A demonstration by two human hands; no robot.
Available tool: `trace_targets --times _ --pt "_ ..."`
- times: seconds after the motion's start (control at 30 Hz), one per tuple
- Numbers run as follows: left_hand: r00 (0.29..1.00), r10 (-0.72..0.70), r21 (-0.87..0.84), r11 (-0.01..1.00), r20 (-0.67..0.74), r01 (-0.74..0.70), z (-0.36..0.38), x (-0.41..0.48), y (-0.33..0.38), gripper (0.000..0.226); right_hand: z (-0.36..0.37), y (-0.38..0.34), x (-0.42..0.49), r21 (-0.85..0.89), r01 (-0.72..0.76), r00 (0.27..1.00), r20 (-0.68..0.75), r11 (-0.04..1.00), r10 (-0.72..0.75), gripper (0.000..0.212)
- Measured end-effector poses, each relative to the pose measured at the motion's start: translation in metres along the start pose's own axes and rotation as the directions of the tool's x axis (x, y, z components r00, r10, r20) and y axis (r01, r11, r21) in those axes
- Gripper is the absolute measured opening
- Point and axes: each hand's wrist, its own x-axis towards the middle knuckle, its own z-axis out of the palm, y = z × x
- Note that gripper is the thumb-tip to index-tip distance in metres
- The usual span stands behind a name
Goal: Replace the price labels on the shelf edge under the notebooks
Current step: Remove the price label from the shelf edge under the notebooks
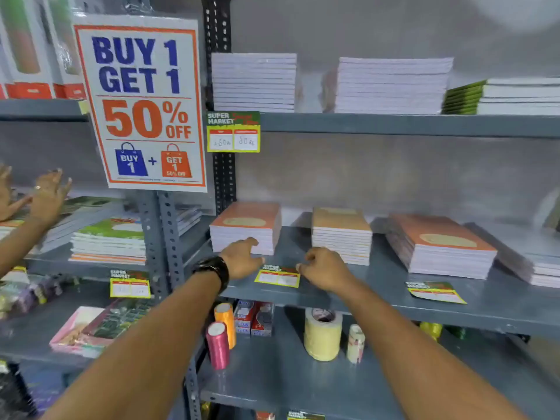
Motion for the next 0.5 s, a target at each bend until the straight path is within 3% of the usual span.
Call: trace_targets --times 0.13,0.3,0.5 --pt "0.995 -0.032 -0.033 0.999 0.09 0.035 0.01 0.013 -0.011 0.068 0.018 -0.006 0.009 0.003 -0.136 0.991 -0.003 0.991 0.136 0.04" --pt "0.998 -0.057 -0.105 0.993 -0.011 0.056 0.02 0.025 -0.015 0.061 0.024 -0.001 0.015 0.032 -0.232 0.971 -0.051 0.972 0.234 0.035" --pt "0.991 -0.11 -0.341 0.931 0.08 0.131 0.032 0.031 -0.015 0.068 0.035 0.001 0.025 0.157 -0.29 0.949 -0.081 0.944 0.305 0.038"
